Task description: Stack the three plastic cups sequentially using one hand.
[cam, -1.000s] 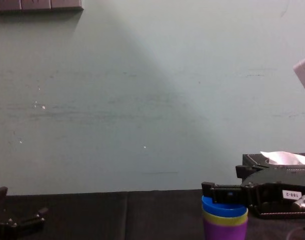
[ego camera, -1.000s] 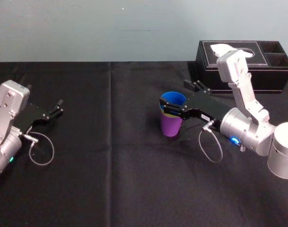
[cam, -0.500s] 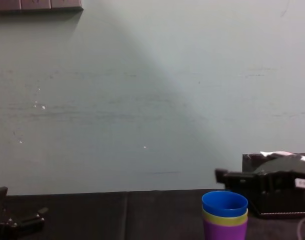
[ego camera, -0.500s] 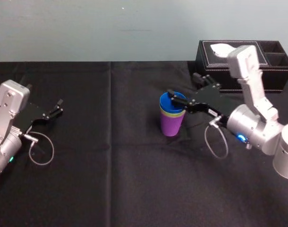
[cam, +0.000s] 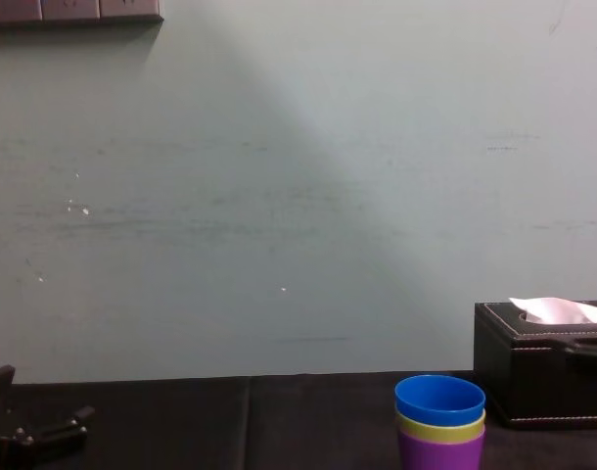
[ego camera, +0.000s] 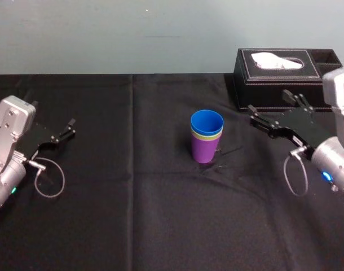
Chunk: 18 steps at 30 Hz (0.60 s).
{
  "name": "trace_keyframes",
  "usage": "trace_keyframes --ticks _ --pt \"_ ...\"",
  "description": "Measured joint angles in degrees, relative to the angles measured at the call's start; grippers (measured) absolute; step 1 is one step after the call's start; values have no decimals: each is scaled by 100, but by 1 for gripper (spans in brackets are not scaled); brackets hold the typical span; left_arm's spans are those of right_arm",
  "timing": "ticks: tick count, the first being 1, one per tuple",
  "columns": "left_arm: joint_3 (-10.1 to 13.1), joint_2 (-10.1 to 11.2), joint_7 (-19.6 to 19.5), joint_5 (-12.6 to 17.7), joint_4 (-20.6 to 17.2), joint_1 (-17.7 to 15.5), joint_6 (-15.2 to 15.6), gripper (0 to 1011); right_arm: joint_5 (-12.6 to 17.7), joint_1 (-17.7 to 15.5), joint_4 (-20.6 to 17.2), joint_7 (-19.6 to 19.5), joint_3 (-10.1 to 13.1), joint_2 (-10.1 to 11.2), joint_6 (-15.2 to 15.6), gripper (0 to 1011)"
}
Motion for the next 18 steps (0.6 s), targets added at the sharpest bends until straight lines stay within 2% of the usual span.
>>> trace_keyframes --ticks 9,18 --pt "0 0 0 0 0 0 0 1011 -50 -199 259 -120 357 -72 -25 1002" --pt "0 0 0 0 0 0 0 1011 -115 -294 407 -181 504 -171 45 1002"
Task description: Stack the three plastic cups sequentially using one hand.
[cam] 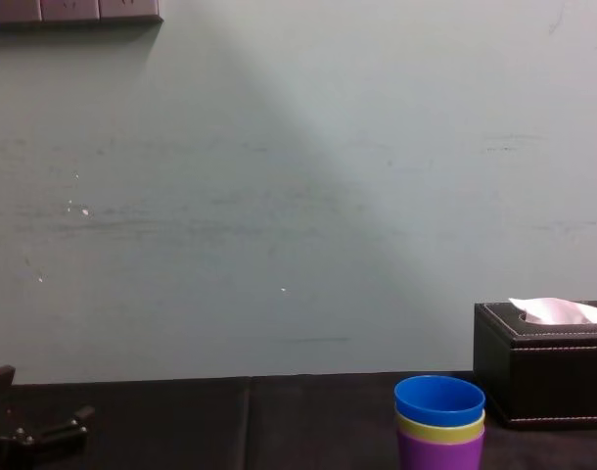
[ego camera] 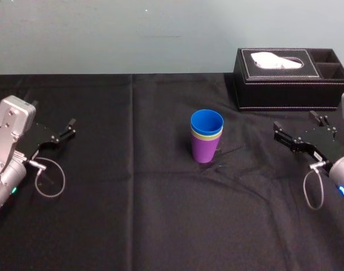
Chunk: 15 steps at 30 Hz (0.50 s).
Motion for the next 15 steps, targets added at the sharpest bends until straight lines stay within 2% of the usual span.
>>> trace_keyframes --ticks 15 --pt "0 0 0 0 0 0 0 1011 6 8 -16 1 -12 15 -5 1002"
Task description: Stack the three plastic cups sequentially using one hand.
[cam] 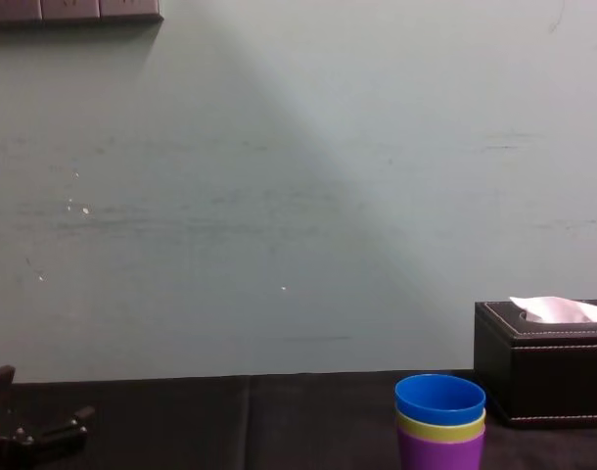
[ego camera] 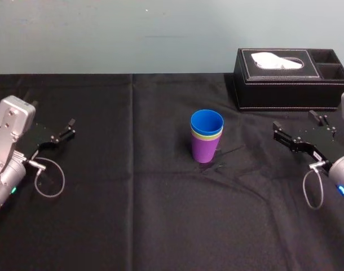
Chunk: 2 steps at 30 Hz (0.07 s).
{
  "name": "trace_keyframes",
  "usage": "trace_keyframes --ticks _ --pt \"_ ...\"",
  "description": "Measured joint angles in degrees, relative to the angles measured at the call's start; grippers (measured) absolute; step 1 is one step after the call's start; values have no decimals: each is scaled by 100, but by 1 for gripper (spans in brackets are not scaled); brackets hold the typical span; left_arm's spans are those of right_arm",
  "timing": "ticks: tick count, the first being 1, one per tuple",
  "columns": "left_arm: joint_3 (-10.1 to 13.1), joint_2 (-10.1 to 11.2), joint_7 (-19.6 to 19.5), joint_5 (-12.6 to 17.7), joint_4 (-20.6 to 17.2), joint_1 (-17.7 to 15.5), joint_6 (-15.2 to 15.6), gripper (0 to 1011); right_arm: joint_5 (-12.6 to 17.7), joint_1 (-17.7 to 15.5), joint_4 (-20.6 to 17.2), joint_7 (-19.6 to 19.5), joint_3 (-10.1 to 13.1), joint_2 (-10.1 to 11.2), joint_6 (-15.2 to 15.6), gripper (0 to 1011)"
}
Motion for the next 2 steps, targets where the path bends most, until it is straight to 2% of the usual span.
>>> trace_keyframes --ticks 2 --pt "0 0 0 0 0 0 0 1012 0 1 -2 1 -2 1 -1 1002"
